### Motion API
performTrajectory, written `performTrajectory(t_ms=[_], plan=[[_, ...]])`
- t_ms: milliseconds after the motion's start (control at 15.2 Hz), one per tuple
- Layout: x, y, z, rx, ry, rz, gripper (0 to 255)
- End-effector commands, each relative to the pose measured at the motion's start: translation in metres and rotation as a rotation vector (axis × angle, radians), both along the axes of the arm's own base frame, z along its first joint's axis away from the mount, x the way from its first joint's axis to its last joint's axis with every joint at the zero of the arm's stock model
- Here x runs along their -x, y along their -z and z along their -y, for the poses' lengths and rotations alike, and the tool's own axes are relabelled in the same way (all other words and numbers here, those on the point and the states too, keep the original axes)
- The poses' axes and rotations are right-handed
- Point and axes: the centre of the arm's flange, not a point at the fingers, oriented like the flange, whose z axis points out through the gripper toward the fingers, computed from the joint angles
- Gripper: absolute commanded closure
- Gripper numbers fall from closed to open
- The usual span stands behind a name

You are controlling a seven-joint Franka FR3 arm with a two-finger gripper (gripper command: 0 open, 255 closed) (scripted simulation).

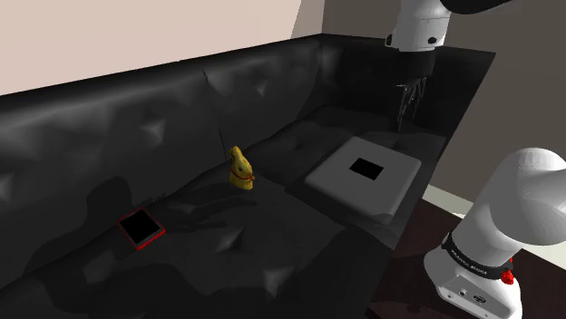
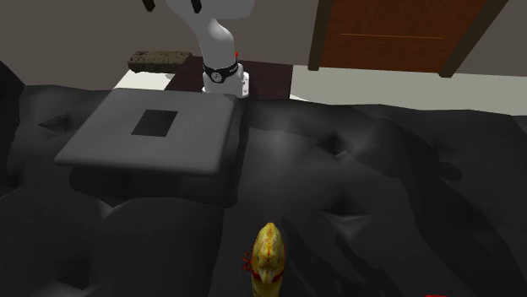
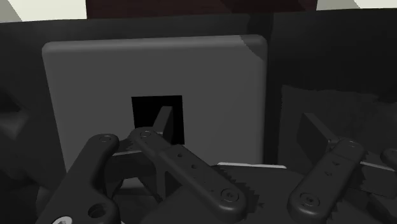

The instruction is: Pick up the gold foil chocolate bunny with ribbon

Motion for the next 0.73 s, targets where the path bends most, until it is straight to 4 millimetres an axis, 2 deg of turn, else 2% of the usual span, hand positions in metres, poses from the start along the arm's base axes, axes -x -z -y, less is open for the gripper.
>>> performTrajectory(t_ms=[0, 660], plan=[[0.0, 0.0, 0.0, 0.0, 0.0, 0.0, 0], [-0.076, 0.054, -0.076, 0.041, -0.047, 0.139, 0]])
